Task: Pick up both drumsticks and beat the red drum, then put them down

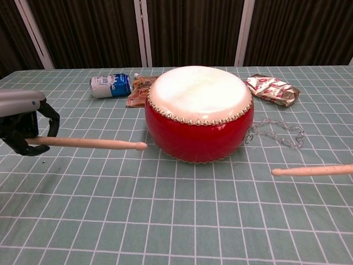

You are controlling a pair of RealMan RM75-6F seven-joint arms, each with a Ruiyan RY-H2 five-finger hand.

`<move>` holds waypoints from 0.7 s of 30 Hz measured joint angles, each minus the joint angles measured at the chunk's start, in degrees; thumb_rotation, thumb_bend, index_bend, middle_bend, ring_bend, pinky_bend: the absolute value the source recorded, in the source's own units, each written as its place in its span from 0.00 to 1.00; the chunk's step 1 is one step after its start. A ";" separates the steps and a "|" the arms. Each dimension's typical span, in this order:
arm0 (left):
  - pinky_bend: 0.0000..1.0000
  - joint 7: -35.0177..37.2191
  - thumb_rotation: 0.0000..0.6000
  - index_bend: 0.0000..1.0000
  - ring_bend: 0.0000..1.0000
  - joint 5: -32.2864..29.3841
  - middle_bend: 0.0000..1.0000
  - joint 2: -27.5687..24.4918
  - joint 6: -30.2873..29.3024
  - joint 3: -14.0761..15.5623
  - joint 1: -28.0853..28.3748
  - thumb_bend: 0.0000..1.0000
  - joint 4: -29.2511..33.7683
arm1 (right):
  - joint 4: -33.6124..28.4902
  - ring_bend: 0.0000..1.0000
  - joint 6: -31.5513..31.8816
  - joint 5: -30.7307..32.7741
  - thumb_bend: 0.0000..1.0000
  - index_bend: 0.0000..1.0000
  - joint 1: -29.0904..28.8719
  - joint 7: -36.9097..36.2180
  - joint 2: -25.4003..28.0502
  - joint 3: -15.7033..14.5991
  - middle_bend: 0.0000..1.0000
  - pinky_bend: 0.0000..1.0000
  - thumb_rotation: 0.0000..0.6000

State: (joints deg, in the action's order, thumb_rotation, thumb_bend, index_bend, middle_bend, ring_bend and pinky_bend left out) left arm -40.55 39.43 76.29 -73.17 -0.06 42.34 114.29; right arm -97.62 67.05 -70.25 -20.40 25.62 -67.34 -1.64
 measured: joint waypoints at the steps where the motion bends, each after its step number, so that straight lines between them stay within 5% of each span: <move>1: 1.00 -0.56 1.00 0.76 1.00 -0.75 1.00 0.97 0.05 -0.19 0.18 0.55 -0.89 | 0.30 1.00 -0.38 0.54 0.62 0.95 -0.14 0.39 -0.26 0.21 1.00 1.00 1.00; 14: 1.00 -5.30 1.00 0.69 1.00 -7.58 1.00 12.22 1.10 -4.22 3.26 0.50 -9.97 | 2.07 1.00 -1.67 2.66 0.62 0.95 -0.68 1.85 -1.58 1.45 1.00 1.00 1.00; 21: 1.00 -7.43 1.00 0.44 1.00 -8.94 1.00 14.85 1.36 -5.61 4.67 0.30 -11.02 | 2.14 1.00 -1.70 3.20 0.51 0.62 -0.61 2.61 -1.62 1.63 1.00 1.00 1.00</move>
State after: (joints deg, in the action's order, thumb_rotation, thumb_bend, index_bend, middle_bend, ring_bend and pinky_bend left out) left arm -47.98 30.50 91.14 -71.81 -5.67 47.01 103.27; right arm -95.48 65.35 -67.05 -21.01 28.23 -68.96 -0.01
